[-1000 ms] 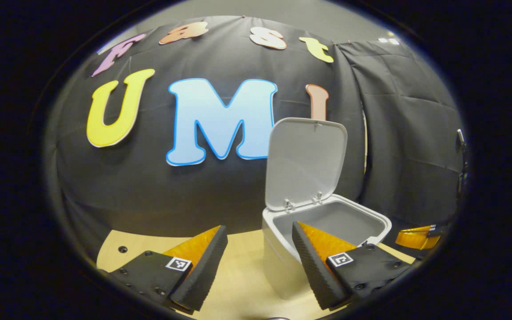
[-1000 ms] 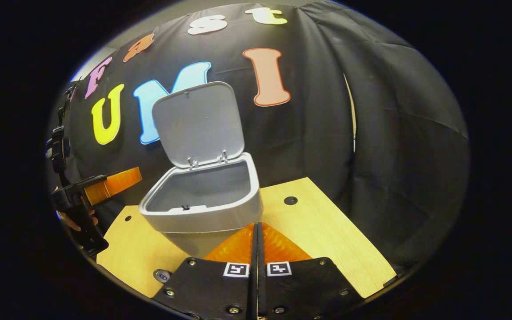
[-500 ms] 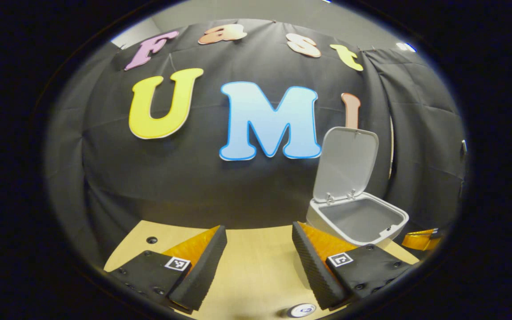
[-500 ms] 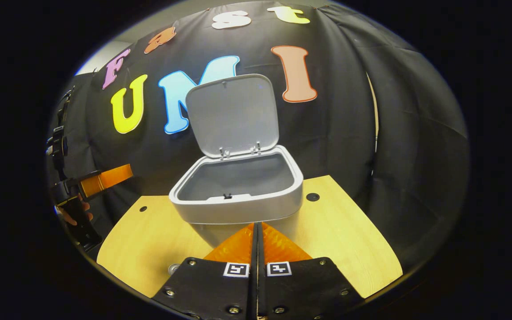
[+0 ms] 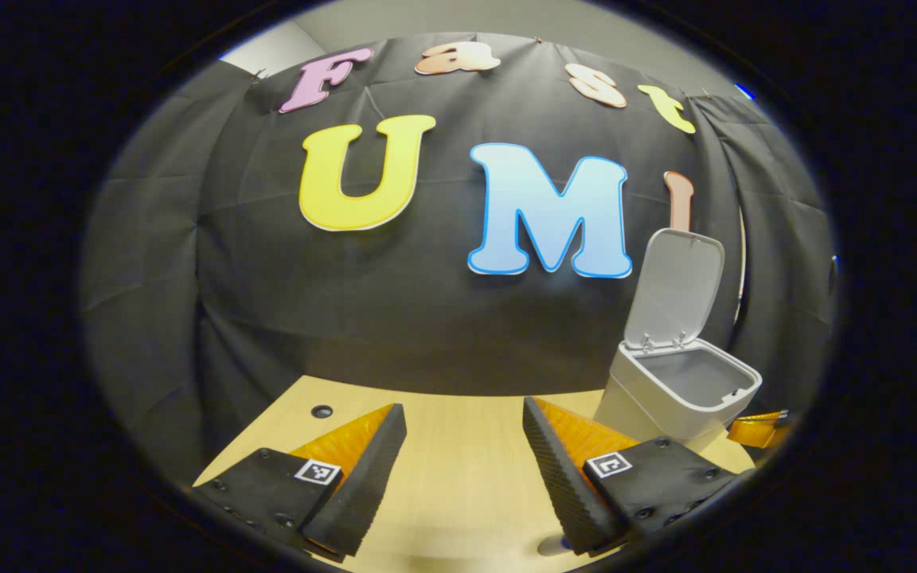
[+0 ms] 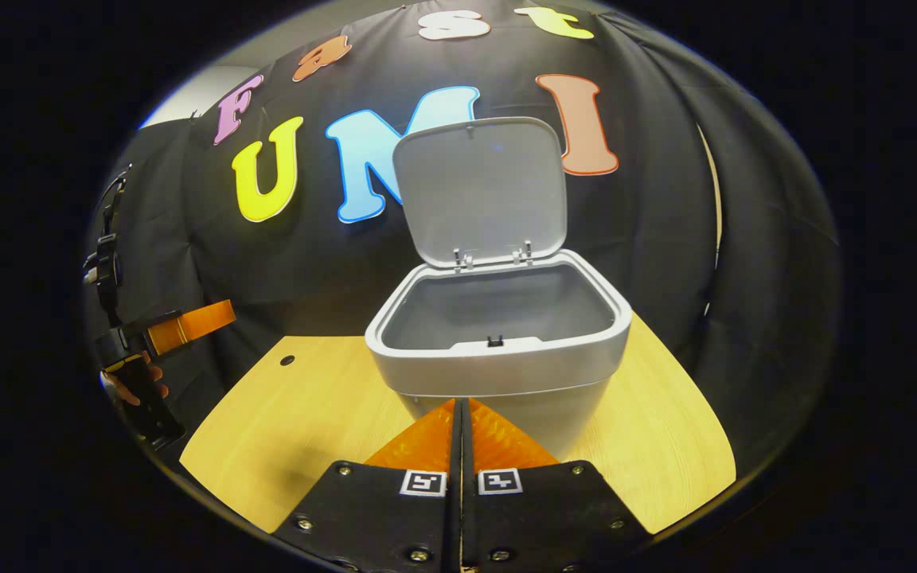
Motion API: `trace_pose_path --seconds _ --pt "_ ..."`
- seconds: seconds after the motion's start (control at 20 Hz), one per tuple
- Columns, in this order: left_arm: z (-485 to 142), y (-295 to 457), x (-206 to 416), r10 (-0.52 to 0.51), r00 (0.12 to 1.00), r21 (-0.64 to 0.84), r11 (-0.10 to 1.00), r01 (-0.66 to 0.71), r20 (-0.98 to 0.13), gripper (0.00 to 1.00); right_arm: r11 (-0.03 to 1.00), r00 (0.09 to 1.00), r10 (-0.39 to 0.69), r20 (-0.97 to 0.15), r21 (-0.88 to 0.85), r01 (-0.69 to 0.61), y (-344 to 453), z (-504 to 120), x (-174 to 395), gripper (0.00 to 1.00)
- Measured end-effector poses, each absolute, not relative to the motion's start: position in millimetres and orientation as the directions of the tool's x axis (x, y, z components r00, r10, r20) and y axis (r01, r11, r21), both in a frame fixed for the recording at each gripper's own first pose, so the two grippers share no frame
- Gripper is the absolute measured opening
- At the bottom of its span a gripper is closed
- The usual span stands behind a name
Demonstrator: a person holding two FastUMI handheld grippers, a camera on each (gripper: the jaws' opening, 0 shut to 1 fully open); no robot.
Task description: Press the lid of the desktop garbage bin to open it, pick up the crumpled paper on the desktop and throw it into the bin, then pick up the pop can on the desktop and drop it into the bin, and finally close the garbage bin lid.
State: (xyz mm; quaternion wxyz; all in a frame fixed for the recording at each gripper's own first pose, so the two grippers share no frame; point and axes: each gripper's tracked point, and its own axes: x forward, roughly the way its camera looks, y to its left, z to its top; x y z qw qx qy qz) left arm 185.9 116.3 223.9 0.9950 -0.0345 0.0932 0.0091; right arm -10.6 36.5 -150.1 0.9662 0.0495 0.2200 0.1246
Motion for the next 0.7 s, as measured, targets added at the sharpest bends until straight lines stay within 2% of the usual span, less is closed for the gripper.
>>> trace_pose_path --seconds 0.15,0.2,0.35,0.4,0.45,0.55,0.6,0.7 --pt "221 131 179 0.038 0.98 -0.067 0.996 -0.052 -0.194 1.0 0.957 0.859 0.289 -0.422 0.152 -0.248 51 -154 -10 0.0" --pt "220 134 177 0.045 0.98 -0.068 0.996 -0.059 -0.195 0.97 0.956 0.857 0.294 -0.424 0.15 -0.254 54 -154 -10 0.0" --pt "217 142 171 0.06 0.977 -0.069 0.995 -0.076 -0.204 0.97 0.949 0.847 0.315 -0.428 0.149 -0.277 66 -157 -11 0.0" --pt "215 144 171 0.064 0.976 -0.069 0.994 -0.08 -0.207 1.0 0.946 0.843 0.323 -0.43 0.149 -0.287 71 -158 -10 0.0" --pt "214 145 169 0.066 0.975 -0.072 0.994 -0.083 -0.21 0.97 0.942 0.838 0.337 -0.43 0.151 -0.301 74 -159 -12 0.0" --pt "212 147 168 0.068 0.974 -0.073 0.994 -0.086 -0.214 0.97 0.936 0.828 0.352 -0.436 0.151 -0.319 80 -161 -13 0.02" --pt "212 148 167 0.07 0.974 -0.072 0.994 -0.087 -0.215 1.0 0.934 0.826 0.357 -0.437 0.15 -0.324 80 -162 -13 0.04" --pt "211 149 166 0.071 0.974 -0.067 0.994 -0.087 -0.216 0.97 0.928 0.816 0.373 -0.441 0.157 -0.339 83 -163 -15 0.24"
